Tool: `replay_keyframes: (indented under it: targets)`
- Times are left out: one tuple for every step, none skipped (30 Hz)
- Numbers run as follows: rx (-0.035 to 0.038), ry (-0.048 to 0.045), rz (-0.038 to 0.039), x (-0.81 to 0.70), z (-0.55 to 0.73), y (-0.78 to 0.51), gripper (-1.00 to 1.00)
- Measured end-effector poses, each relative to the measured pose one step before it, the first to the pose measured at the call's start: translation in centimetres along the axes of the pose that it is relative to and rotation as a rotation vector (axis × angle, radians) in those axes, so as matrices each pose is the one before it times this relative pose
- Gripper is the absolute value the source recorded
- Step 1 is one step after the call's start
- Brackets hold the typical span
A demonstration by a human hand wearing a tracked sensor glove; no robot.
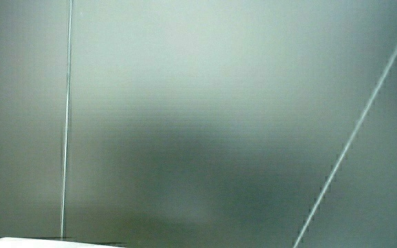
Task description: Place green brick
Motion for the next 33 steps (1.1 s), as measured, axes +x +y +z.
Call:
replay_keyframes:
  targets:
    - [-0.01662,-0.02236,-0.01489,0.029,-0.467,0.240,0.00]
    - [-0.01326,-0.00593,-0.01663,0.175,-0.610,0.309,0.00]
    - [-0.02541,-0.01615,-0.00927,0.000,-0.395,0.192,0.00]
    - [-0.00059,-0.01238,-0.00728,0.139,-0.457,0.112,0.00]
    - [-0.03402,0.00283,-0.01348,0.404,-0.870,0.208,0.00]
    - [-0.00031,-0.00460,-0.00590,0.094,-0.188,-0.137,0.00]
    - [-0.00795,-0.00058,-0.01529,0.201,-0.234,0.017,0.00]
    - [0.00884,-0.00418,-0.00192,-0.064,0.110,-0.176,0.00]
    - [0.00884,-0.00418,-0.00192,-0.063,0.112,-0.175,0.00]
    - [-0.00509,-0.00817,-0.00563,0.183,-0.251,0.145,0.00]
    - [0.02137,-0.00817,-0.01227,-0.024,0.286,-0.048,0.00]
    - [-0.00802,0.00692,-0.01282,0.386,-0.434,0.428,0.00]
    - [-0.00479,0.00347,0.00584,-0.142,0.309,0.063,0.00]
    - [-0.02141,0.00941,0.00197,-0.231,0.480,-0.095,0.00]
    - [-0.00782,0.00809,-0.00452,-0.071,0.184,-0.097,0.00]
    - [-0.00575,-0.00016,-0.00543,0.157,-0.190,0.090,0.00]
    - [-0.01001,0.00364,-0.00234,0.002,0.036,-0.009,0.00]
    - [-0.00773,-0.00296,-0.00197,-0.197,0.270,-0.154,0.00]
    - [-0.00671,0.00796,0.00943,-0.079,-0.045,-0.027,-0.03]
    - [0.00059,-0.01773,-0.00673,0.223,-0.455,0.206,-0.07]
    - [-0.02655,0.00534,-0.00083,0.330,-0.501,0.237,-0.10]
    - [0.00265,0.00382,0.00167,-0.038,0.168,-0.135,-0.14]
    - [0.00265,0.00382,0.00167,-0.038,0.168,-0.135,-0.17]
    - [0.00025,-0.00420,-0.00430,-0.048,0.078,-0.068,-0.21]
    - [-0.01727,-0.00295,-0.00412,0.250,-0.333,0.188,-0.24]
    - [-0.01727,-0.00295,-0.00412,0.248,-0.330,0.195,-0.28]
    - [-0.00011,0.01113,0.00841,0.094,-0.042,-0.087,-0.31]
    - [0.00273,0.00352,-0.01016,0.106,-0.032,-0.115,-0.34]
    - [-0.01115,0.00323,0.00539,0.144,-0.157,-0.009,-0.38]
    - [-0.00514,-0.00159,-0.00922,0.258,-0.263,0.050,-0.41]
    - [-0.00674,0.00169,0.00188,-0.105,0.139,-0.275,-0.45]
    - [-0.00441,0.00768,0.00322,0.065,-0.095,-0.052,-0.48]
    - [-0.00448,0.00705,-0.00119,0.015,0.019,-0.098,-0.52]
